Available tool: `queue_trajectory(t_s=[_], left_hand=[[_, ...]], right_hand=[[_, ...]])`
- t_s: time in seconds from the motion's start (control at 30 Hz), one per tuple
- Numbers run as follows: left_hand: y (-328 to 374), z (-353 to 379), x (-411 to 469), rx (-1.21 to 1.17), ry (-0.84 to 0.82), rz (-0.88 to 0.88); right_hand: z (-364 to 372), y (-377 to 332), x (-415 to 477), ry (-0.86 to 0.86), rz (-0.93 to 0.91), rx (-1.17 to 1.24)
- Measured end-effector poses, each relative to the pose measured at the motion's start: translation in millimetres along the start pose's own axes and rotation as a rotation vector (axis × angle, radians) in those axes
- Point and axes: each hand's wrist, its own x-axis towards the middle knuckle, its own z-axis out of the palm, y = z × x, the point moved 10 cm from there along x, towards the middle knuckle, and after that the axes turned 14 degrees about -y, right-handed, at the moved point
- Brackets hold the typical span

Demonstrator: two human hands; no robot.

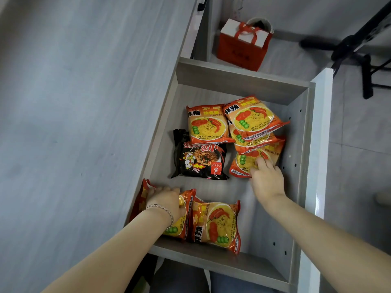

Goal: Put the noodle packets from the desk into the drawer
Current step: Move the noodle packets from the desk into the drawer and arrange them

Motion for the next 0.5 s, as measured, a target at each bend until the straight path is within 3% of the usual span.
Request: queue_trajectory(t_s=[0.1, 0.23, 0.27, 0.33, 0.4, 0.43, 0.5], left_hand=[[2.6, -8.0, -9.1, -0.124, 0.075, 0.036], [-1.1, -48.5, -37.9, -0.732, 0.417, 0.206], [-4.6, -54.5, -39.4, -0.897, 0.436, 0.219], [-0.5, -44.8, -27.6, -1.430, 0.209, 0.224], [29.0, -26.9, -23.2, -1.901, -0.216, 0.210], [41.4, -23.8, -25.3, -2.005, -0.354, 0.207], [54.7, -20.8, -28.5, -2.088, -0.481, 0.210]], right_hand=[[-2.6, 4.0, -3.6, 0.027, -0.030, 0.066], [-47.2, 3.9, -33.5, 0.264, -0.177, 0.369], [-60.8, 2.4, -44.1, 0.322, -0.226, 0.447], [-81.6, 1.7, -65.8, 0.382, -0.284, 0.619], [-99.1, -2.6, -86.2, 0.433, -0.341, 0.748], [-105.7, -8.1, -95.8, 0.446, -0.381, 0.775], [-114.6, -26.4, -112.5, 0.426, -0.505, 0.767]])
